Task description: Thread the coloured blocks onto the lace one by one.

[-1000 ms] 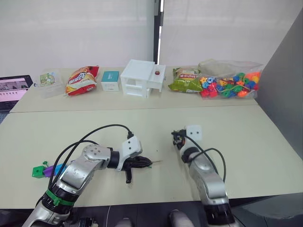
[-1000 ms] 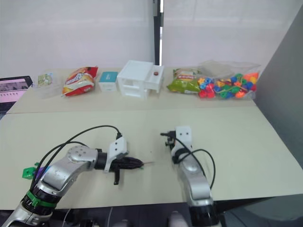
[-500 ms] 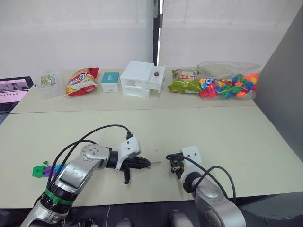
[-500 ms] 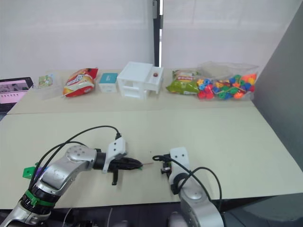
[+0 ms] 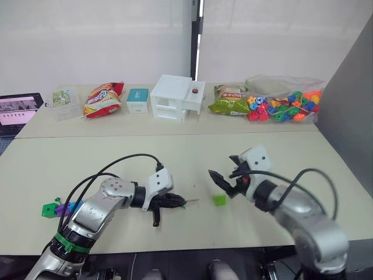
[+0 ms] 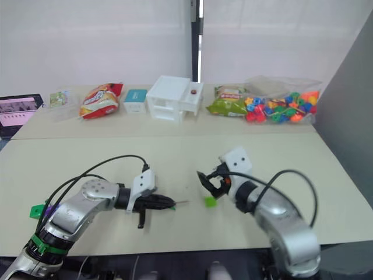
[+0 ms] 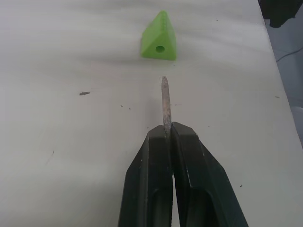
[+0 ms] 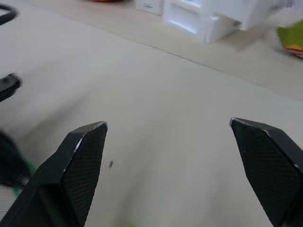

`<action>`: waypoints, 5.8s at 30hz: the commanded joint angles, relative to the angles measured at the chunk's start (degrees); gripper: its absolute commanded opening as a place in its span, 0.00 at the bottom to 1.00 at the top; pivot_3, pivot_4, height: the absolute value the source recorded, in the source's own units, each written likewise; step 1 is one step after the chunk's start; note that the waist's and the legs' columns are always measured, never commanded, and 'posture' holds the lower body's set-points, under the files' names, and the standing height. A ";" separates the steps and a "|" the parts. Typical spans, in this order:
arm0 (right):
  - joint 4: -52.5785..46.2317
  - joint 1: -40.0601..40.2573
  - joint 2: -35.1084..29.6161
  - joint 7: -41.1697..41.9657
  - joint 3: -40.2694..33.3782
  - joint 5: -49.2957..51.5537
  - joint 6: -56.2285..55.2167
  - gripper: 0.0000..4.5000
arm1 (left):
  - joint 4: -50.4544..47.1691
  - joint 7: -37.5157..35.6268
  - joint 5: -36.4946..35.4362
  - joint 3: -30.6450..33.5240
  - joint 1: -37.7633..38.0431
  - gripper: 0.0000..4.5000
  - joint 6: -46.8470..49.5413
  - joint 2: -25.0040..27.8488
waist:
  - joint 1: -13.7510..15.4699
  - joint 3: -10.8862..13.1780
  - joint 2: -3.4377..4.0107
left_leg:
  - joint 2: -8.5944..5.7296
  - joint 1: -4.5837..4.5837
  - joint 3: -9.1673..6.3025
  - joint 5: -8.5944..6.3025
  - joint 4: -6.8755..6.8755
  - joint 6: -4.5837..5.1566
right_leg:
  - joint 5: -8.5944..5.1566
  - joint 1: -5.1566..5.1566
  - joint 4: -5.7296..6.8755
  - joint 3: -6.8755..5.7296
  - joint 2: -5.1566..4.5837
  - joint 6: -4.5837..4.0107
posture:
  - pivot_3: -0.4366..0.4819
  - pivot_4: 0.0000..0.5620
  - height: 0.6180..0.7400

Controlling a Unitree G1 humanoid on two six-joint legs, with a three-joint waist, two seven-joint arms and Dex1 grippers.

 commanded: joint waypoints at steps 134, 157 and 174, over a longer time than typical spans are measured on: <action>24.30 -11.18 -13.97 34.25 24.83 -18.14 -19.71 0.29 | 4.67 4.39 4.64 -4.43 -1.75 0.01 -4.11 -7.89 | 1.32 -0.01 -0.10 | -0.02 0.06 0.05 -0.01 0.17 0.02 | 0.01 0.07 0.05 0.01 -0.03 0.00 | 0.48 0.27 1.00; 22.77 -11.63 -13.73 33.88 24.97 -17.38 -17.73 0.29 | 1.30 10.11 8.72 -6.89 4.26 0.64 -3.63 -5.94 | 1.37 -0.03 -0.10 | -0.01 0.07 0.04 -0.01 0.17 0.02 | 0.01 0.07 0.05 0.00 -0.03 0.00 | 0.48 0.27 1.00; 23.69 -12.15 -13.35 33.08 24.18 -17.61 -17.87 0.29 | 3.18 6.05 7.58 -6.77 1.71 0.00 -7.23 -8.17 | 2.11 -0.06 -0.11 | -0.02 0.09 0.05 -0.01 0.17 0.02 | 0.01 0.13 -0.02 0.00 -0.03 0.00 | 0.48 0.27 1.00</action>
